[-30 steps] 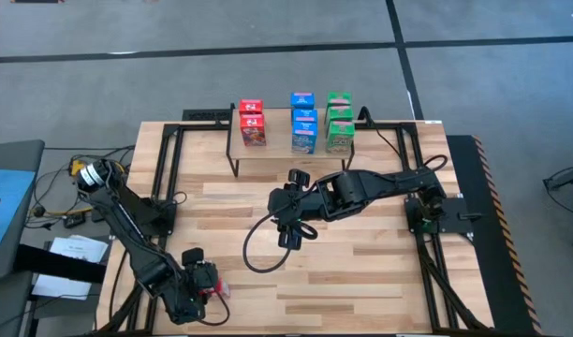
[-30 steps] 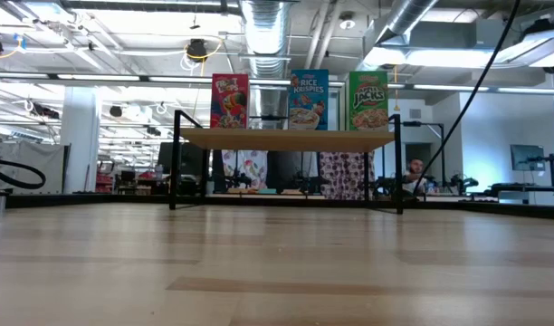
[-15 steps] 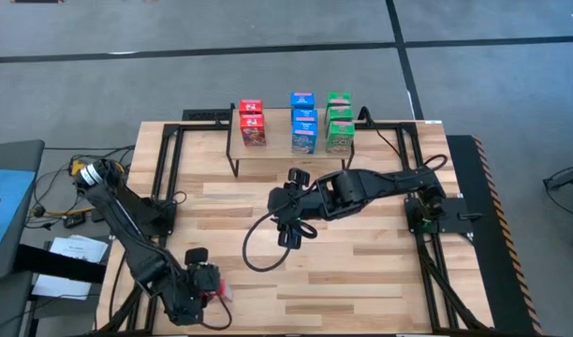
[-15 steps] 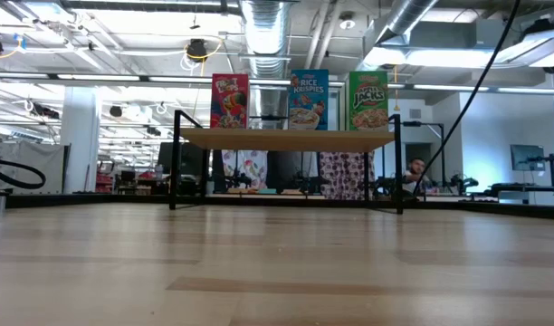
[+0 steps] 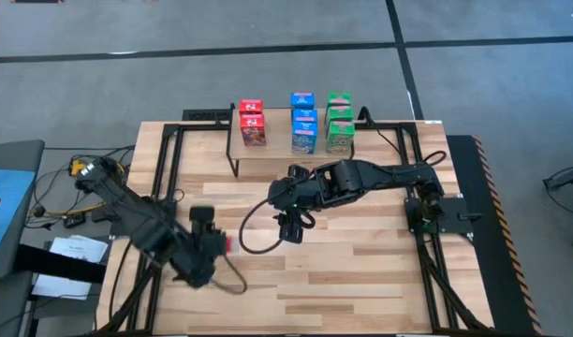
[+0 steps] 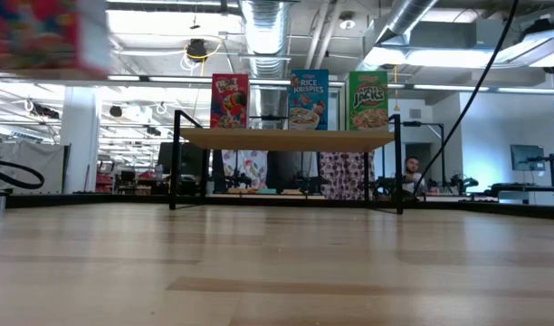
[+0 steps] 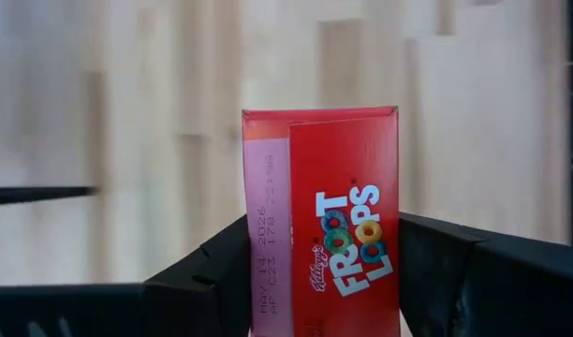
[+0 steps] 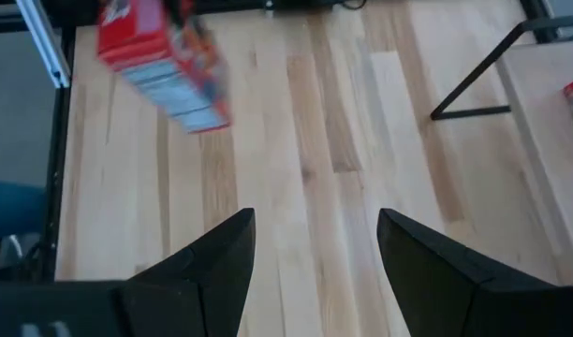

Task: Stack cereal on shelf
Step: Put the red cereal box on the shelf

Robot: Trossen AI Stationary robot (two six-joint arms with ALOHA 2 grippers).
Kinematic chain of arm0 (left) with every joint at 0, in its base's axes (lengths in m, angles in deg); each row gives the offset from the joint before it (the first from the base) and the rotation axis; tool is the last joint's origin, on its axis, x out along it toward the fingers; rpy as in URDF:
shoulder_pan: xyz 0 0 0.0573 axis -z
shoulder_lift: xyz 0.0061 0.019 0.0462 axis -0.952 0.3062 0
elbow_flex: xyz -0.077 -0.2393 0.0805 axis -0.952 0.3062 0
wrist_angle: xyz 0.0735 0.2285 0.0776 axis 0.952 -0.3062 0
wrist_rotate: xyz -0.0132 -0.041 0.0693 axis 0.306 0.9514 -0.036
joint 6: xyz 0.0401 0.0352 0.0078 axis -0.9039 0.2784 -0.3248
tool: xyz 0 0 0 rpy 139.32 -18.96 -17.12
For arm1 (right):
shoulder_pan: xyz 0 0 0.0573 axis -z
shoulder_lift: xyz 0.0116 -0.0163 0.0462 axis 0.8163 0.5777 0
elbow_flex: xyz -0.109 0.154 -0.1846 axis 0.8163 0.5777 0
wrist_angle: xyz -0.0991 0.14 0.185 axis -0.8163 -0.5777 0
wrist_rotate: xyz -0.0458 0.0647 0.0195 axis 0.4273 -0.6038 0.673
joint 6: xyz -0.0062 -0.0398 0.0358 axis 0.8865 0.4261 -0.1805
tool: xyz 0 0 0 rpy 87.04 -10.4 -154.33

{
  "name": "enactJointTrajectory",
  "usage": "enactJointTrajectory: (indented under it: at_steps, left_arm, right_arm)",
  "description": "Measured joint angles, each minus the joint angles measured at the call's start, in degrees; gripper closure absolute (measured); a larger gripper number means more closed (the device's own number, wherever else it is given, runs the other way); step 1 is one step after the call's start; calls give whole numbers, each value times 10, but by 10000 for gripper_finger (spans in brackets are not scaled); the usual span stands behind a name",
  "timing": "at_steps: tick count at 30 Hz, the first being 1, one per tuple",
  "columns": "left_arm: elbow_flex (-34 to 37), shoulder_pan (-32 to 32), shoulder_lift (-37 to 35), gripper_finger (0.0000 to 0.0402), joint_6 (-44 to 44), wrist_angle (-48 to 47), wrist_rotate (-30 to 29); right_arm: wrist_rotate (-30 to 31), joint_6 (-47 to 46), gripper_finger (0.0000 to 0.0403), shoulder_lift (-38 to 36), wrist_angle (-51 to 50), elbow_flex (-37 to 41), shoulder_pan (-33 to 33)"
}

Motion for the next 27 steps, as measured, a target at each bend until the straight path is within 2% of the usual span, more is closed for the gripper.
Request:
enactJointTrajectory:
  at_steps: [9,17,24,27]
  left_arm:
    - [-99,-130,0,221,-189,-90,-51]
    - [-115,-285,-14,221,-366,-81,-44]
    - [-115,-433,-18,221,-485,-16,52]
    - [-115,-482,-16,221,-521,16,73]
  right_arm:
    - [-14,10,152,-12,-35,-1,22]
    - [-14,64,152,-75,-59,0,53]
    - [-13,65,152,-120,-91,-1,88]
    - [-13,64,152,-127,-125,0,97]
